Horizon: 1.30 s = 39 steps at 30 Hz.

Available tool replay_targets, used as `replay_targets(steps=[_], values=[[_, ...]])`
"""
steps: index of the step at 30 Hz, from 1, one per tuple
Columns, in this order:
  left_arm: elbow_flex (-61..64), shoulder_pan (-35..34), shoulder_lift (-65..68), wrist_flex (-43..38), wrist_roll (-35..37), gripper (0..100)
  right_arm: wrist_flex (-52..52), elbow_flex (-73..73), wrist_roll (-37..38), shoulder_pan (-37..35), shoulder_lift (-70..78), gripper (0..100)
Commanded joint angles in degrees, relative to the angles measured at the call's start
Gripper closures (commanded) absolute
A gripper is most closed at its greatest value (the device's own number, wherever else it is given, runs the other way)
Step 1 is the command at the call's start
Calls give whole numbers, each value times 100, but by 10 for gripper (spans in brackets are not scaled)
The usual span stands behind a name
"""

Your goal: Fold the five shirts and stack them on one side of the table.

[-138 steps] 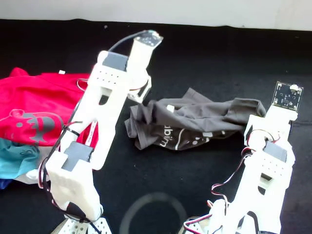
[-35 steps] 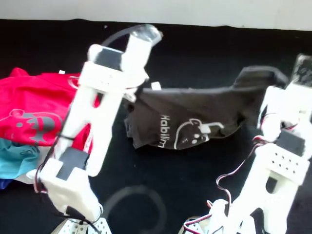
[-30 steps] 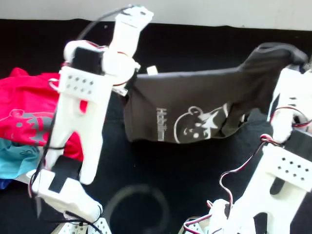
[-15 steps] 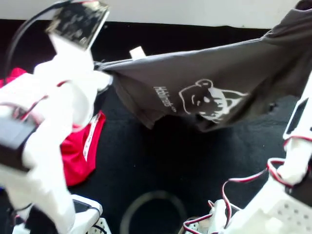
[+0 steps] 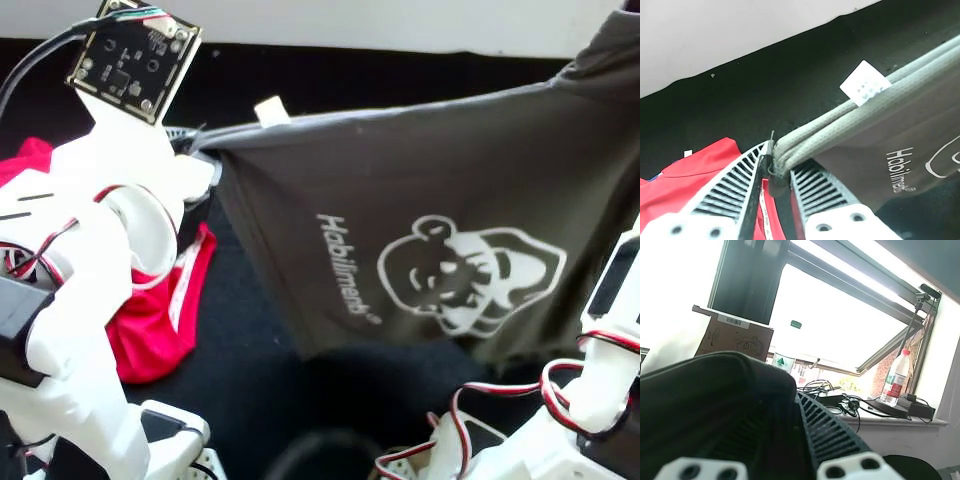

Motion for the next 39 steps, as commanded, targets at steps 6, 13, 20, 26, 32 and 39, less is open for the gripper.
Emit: replay_targets(steps=[6, 13, 20, 26, 32, 39], values=[[523, -84, -848, 18, -44, 992, 804, -198, 35, 40, -769, 992], [1710, -84, -1974, -18, -53, 992, 1042, -198, 35, 40, -1367, 992], [1842, -84, -2738, -26, -53, 992, 1077, -198, 35, 40, -1815, 992], [1991, -84, -2703, -334, -53, 992, 1077, -189, 62, 40, -1297, 992], [2985, -57, -2114, -914, -53, 992, 1121, -180, 44, 40, -84, 992], [4057, -75, -1323, -1925, -53, 992, 629, 1182, 70, -180, 1191, 992]])
